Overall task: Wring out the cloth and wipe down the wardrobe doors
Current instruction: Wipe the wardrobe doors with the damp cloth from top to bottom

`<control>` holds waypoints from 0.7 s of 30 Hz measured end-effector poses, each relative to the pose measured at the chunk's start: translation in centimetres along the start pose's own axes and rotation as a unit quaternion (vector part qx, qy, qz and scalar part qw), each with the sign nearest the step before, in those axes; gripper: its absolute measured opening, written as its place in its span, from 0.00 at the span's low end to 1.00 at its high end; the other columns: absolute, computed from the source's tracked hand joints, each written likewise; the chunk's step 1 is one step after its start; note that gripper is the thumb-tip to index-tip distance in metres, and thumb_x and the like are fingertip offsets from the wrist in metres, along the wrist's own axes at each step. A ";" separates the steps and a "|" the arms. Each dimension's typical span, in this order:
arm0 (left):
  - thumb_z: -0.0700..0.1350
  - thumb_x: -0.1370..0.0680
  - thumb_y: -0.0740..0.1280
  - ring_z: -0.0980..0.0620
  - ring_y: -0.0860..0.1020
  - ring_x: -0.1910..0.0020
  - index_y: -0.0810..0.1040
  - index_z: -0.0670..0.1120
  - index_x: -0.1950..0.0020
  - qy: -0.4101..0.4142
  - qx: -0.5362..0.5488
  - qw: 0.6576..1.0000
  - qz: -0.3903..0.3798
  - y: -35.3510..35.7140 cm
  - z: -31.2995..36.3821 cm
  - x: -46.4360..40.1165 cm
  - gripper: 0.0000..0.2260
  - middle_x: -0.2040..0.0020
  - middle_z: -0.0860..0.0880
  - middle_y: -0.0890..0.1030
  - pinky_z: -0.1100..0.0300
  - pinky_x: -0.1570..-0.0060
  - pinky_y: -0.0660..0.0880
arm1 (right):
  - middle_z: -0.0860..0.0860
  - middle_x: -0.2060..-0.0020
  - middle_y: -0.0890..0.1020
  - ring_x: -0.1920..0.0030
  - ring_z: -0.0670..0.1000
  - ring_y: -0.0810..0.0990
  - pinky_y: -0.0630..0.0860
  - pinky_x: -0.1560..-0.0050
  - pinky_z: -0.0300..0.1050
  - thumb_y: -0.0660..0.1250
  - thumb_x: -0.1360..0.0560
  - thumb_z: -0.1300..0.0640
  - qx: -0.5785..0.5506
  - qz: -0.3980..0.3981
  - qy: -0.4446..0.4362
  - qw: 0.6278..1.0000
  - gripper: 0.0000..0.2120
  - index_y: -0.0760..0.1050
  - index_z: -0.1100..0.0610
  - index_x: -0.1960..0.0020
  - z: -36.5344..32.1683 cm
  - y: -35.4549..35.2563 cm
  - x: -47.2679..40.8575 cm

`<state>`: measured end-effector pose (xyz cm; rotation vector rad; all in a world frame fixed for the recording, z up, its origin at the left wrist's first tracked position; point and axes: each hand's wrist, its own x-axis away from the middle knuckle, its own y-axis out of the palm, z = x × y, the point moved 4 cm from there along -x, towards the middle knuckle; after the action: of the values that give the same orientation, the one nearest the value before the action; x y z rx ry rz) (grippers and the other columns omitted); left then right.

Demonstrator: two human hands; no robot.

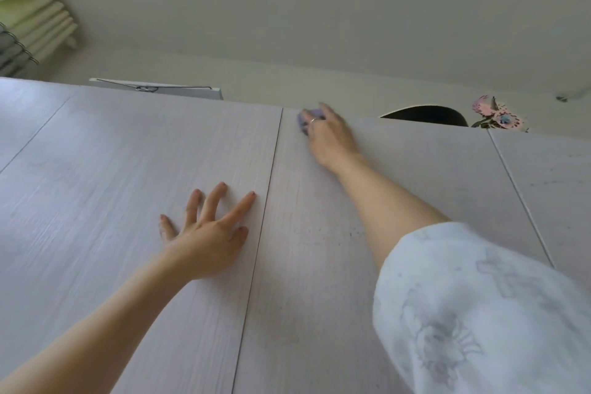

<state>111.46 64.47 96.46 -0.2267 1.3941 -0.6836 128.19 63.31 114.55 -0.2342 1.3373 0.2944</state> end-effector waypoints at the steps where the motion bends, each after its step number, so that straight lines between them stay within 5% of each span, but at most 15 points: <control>1: 0.57 0.18 0.47 0.49 0.33 0.26 0.38 0.70 0.29 -0.006 0.003 1.000 -0.001 0.0 0.1 0.1 0.23 0.25 0.57 0.33 0.35 0.30 0.39 | 0.56 0.44 0.70 0.44 0.57 0.68 0.64 0.46 0.43 0.55 0.23 0.66 -0.014 -0.002 -0.022 1.000 0.11 0.71 0.57 0.46 -0.7 0.1 0.1; 5: 0.57 0.18 0.48 0.51 0.33 0.26 0.37 0.71 0.30 -0.029 0.019 0.999 -0.015 -0.3 0.1 0.0 0.24 0.25 0.59 0.32 0.36 0.31 0.38 | 0.52 0.38 0.69 0.35 0.58 0.67 0.65 0.46 0.40 0.55 0.22 0.66 -0.006 -0.005 0.003 1.000 0.18 0.71 0.56 0.35 3.8 -2.3 0.9; 8: 0.56 0.18 0.49 0.52 0.32 0.26 0.37 0.72 0.31 -0.039 0.028 0.999 -0.016 -0.2 0.2 -0.1 0.24 0.26 0.59 0.31 0.35 0.32 0.37 | 0.56 0.29 0.61 0.31 0.59 0.63 0.63 0.37 0.43 0.55 0.25 0.70 0.066 0.013 0.039 0.997 0.26 0.66 0.56 0.29 10.0 -5.2 2.7; 11: 0.56 0.18 0.48 0.52 0.32 0.26 0.36 0.72 0.31 -0.044 0.033 0.998 -0.006 0.0 0.5 0.0 0.24 0.26 0.59 0.31 0.35 0.32 0.36 | 0.57 0.25 0.54 0.28 0.61 0.58 0.59 0.31 0.50 0.55 0.22 0.66 0.111 -0.004 0.138 0.984 0.26 0.58 0.55 0.26 16.3 -8.2 4.4; 16: 0.57 0.19 0.46 0.51 0.32 0.26 0.34 0.73 0.33 -0.048 0.026 0.998 -0.002 0.0 0.3 0.1 0.23 0.26 0.59 0.31 0.35 0.32 0.37 | 0.59 0.27 0.56 0.28 0.61 0.56 0.59 0.30 0.55 0.54 0.21 0.63 0.117 -0.047 0.259 0.958 0.25 0.56 0.55 0.25 22.0 -11.5 5.1; 21: 0.55 0.19 0.45 0.51 0.32 0.26 0.33 0.73 0.33 -0.054 0.035 0.998 0.015 0.1 0.8 0.4 0.23 0.25 0.58 0.32 0.35 0.33 0.35 | 0.61 0.27 0.57 0.31 0.64 0.62 0.63 0.33 0.54 0.55 0.22 0.65 0.161 -0.039 0.157 0.974 0.24 0.59 0.56 0.27 19.3 -10.5 6.4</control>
<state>112.23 64.20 96.23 -0.1840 1.2654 -0.6833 150.78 60.31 112.47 -0.0596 1.6611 -0.0325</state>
